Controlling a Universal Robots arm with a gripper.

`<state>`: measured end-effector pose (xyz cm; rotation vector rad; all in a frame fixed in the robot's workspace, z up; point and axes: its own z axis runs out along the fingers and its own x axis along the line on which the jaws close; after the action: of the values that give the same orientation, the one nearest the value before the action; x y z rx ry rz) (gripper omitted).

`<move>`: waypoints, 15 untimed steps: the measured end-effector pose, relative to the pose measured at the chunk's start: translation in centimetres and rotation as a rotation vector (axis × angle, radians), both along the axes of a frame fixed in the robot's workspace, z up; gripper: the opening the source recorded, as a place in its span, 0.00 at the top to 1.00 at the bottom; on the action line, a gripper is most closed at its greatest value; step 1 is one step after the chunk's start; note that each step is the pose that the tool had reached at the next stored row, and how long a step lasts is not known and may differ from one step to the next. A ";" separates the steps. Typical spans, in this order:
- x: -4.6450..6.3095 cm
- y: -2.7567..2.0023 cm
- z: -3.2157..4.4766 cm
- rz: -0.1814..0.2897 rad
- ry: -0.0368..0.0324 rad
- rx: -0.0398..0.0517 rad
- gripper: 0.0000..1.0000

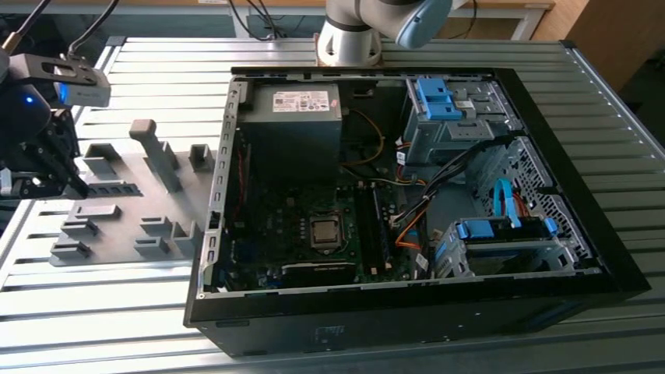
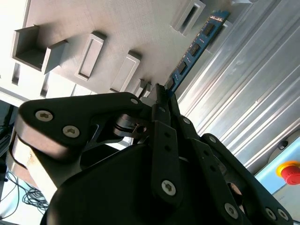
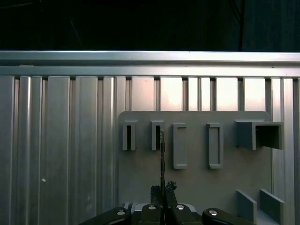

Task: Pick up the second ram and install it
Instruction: 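Pick up the second ram and move it above second insertion slot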

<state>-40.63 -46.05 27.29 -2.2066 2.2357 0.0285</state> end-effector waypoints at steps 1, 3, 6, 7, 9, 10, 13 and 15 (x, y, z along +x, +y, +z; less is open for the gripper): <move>0.0 0.00 0.02 0.000 0.0000 0.0000 0.86; 0.0 0.00 0.08 0.000 0.0000 0.0000 0.86; 0.0 0.00 0.16 0.000 0.0000 0.0000 0.86; 0.0 0.00 0.19 0.000 -0.0001 0.0000 0.86; 0.0 0.00 0.24 0.000 -0.0001 0.0000 0.86; 0.0 0.00 0.26 0.000 0.0000 0.0000 0.86; 0.0 0.00 0.32 0.000 -0.0001 0.0000 0.86; 0.0 0.00 0.38 0.000 0.0000 0.0000 0.86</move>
<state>-40.63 -46.05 27.68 -2.2066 2.2357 0.0284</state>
